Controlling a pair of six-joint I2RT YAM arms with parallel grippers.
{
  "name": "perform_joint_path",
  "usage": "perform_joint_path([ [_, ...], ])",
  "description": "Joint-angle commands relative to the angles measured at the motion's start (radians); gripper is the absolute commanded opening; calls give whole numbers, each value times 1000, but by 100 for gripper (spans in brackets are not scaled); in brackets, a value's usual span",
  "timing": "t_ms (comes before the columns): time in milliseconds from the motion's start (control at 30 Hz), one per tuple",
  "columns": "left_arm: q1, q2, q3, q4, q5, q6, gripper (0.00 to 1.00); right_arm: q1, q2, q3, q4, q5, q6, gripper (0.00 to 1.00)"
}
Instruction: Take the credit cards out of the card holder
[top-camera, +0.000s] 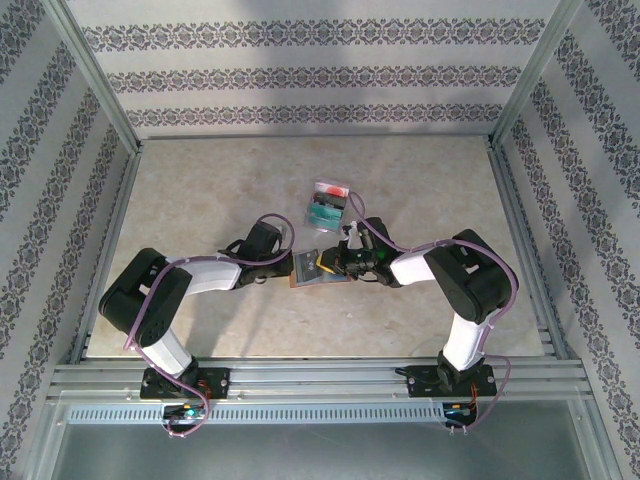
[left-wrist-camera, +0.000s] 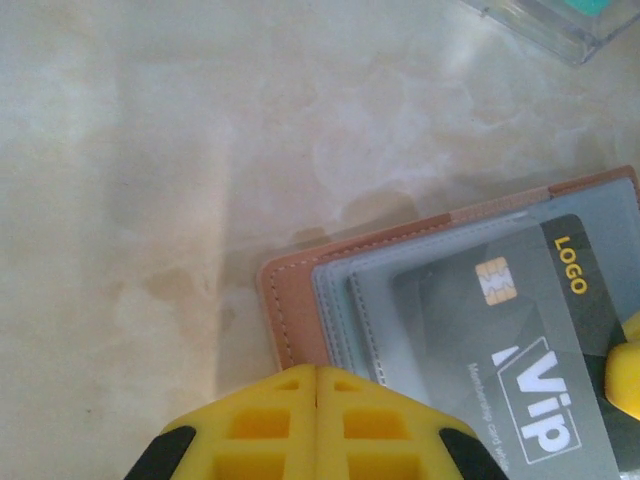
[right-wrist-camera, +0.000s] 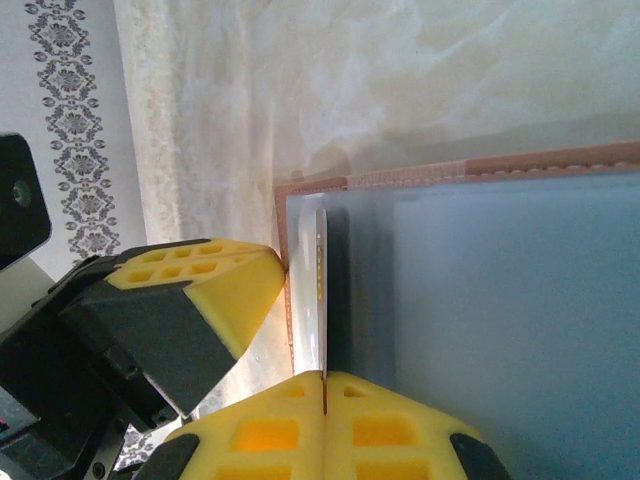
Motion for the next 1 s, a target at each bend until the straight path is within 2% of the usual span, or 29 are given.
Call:
perform_joint_path([
  [0, 19, -4, -7, -33, -12, 19, 3, -15, -36, -12, -20, 27, -41, 3],
  [267, 30, -23, 5, -37, 1, 31, 4, -17, -70, -1, -108, 56, -87, 2],
  [533, -27, -71, 61, -62, 23, 65, 13, -4, -50, 16, -108, 57, -84, 2],
  [700, -67, -18, 83, -35, 49, 53, 14, 0, -47, 19, -109, 61, -81, 2],
  [967, -81, 55, 104, -15, 79, 46, 13, 1, -57, 7, -110, 66, -78, 2],
])
